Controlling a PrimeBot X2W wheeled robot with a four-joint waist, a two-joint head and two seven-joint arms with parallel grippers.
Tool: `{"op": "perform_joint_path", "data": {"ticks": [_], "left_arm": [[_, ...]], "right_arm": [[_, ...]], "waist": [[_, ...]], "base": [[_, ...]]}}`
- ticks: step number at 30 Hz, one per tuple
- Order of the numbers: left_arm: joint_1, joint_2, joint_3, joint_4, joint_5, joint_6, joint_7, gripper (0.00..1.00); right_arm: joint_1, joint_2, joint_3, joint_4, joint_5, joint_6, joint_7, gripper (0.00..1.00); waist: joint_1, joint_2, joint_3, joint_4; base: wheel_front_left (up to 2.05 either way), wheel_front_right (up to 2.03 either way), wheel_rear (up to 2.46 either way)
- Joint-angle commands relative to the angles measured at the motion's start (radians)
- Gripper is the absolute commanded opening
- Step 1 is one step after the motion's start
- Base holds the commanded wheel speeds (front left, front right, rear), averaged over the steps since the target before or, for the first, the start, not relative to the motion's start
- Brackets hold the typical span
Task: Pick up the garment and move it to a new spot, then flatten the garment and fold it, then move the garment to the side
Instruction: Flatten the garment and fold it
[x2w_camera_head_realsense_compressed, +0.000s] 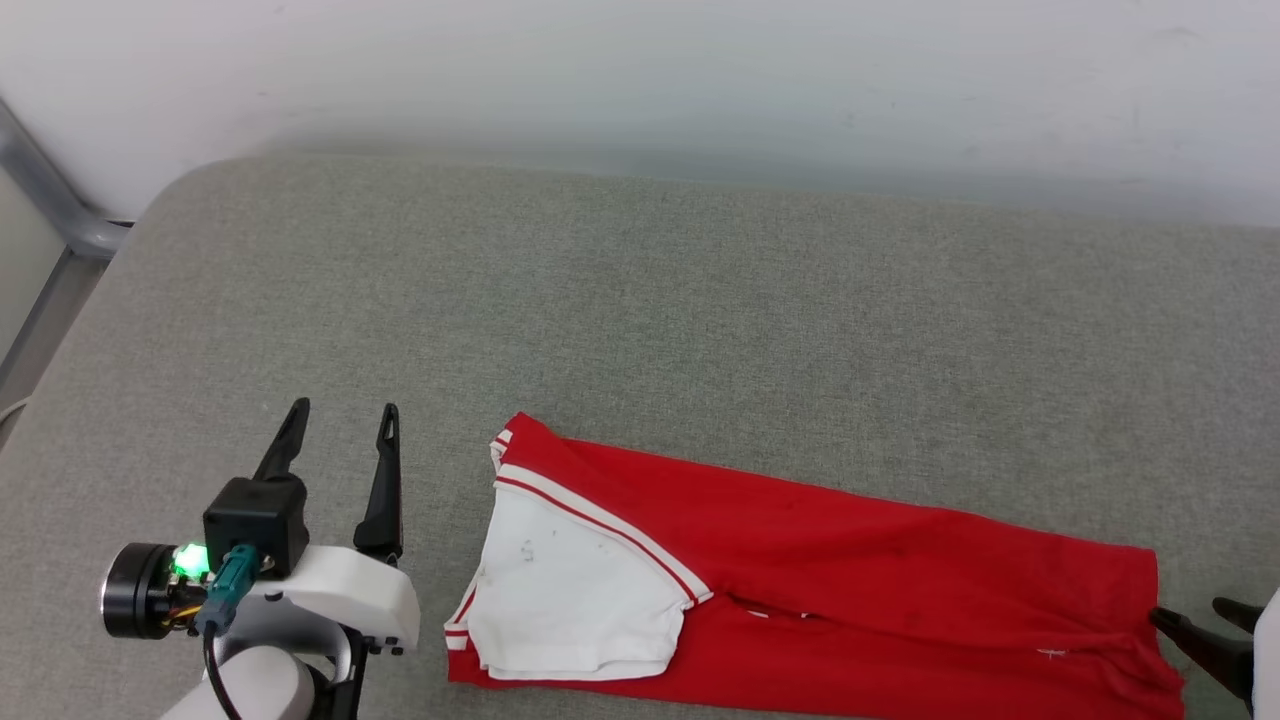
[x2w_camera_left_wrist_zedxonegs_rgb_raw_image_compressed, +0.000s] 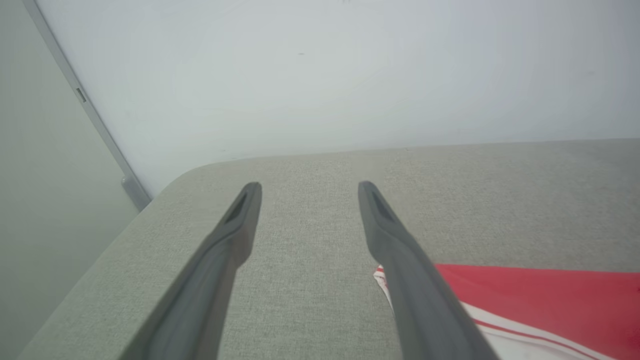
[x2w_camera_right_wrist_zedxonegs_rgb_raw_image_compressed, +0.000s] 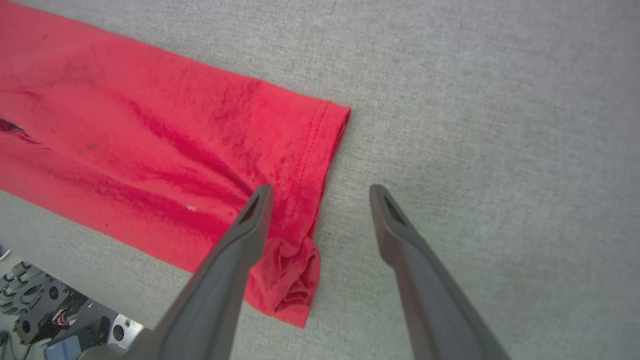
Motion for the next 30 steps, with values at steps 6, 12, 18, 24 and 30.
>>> {"op": "perform_joint_path", "data": {"ticks": [6,12,18,24,30], "left_arm": [[0.155,-0.111,0.195,-0.050,0.192,0.001,-0.006,1.00],[0.256,-0.211,0.319,-0.070,0.348,-0.026,-0.006,1.00],[0.326,-0.316,0.414,-0.092,0.460,-0.099,-0.006,1.00],[0.367,-0.410,0.499,-0.064,0.531,-0.177,-0.006,1.00],[0.380,-0.463,0.564,-0.054,0.577,-0.237,-0.006,1.00]], "right_arm": [[-0.015,0.046,-0.006,0.044,0.007,-0.001,0.027,1.00],[-0.026,0.080,0.005,0.093,0.009,-0.001,0.029,1.00],[-0.022,0.118,0.053,0.161,0.020,-0.001,0.026,1.00],[-0.015,0.162,0.125,0.204,0.047,0.002,0.006,1.00],[-0.025,0.148,0.166,0.220,0.070,0.005,-0.031,0.00]], "waist": [[0.0000,0.0000,0.023,0.021],[0.0000,0.0000,0.042,0.041],[0.0000,0.0000,0.058,0.052],[0.0000,0.0000,0.063,0.058],[0.0000,0.0000,0.059,0.058]], "base": [[0.00,0.00,0.00],[0.00,0.00,0.00],[0.00,0.00,0.00],[0.00,0.00,0.00],[0.00,0.00,0.00]]}}
